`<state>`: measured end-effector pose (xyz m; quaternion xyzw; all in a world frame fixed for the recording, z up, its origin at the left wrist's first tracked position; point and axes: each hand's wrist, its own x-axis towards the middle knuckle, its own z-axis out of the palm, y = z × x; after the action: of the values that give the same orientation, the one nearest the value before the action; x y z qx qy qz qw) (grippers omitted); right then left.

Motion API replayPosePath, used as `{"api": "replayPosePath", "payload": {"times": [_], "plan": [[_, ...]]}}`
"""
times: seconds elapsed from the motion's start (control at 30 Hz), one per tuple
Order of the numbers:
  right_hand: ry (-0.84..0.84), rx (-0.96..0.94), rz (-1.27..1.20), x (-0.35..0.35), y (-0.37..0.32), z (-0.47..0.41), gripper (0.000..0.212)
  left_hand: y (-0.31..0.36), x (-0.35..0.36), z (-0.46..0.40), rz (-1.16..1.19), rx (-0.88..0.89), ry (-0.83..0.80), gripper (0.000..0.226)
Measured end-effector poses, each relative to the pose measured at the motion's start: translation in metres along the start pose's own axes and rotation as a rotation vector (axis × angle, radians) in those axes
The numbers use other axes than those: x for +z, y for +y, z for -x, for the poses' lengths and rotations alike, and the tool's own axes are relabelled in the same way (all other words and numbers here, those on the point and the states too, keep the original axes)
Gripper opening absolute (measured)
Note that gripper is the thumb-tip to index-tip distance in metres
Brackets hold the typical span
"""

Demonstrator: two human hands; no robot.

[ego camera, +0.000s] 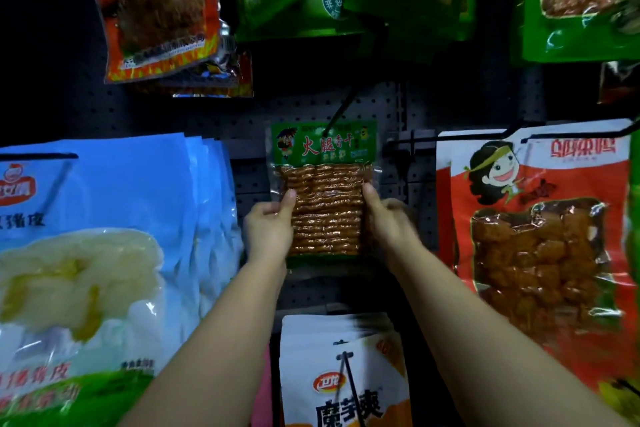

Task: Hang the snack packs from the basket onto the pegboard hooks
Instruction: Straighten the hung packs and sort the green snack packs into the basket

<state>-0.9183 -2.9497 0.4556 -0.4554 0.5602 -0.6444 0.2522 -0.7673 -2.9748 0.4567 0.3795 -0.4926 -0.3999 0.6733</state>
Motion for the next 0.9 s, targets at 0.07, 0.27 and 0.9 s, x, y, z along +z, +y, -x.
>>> {"api": "replayPosePath", "payload": {"times": [0.07, 0.27, 0.9], "plan": [[0.026, 0.012, 0.014, 0.002, 0.027, 0.011, 0.044, -0.016, -0.006, 0.011, -0.010, 0.021, 0.020, 0.021], [0.139, -0.066, -0.062, 0.012, 0.088, 0.036, 0.018, -0.057, -0.019, 0.036, -0.069, -0.009, 0.079, 0.013], [0.102, 0.302, 0.146, -0.106, 0.202, 0.321, 0.009, -0.171, -0.144, 0.264, -0.401, -0.171, -0.645, 0.018]]}}
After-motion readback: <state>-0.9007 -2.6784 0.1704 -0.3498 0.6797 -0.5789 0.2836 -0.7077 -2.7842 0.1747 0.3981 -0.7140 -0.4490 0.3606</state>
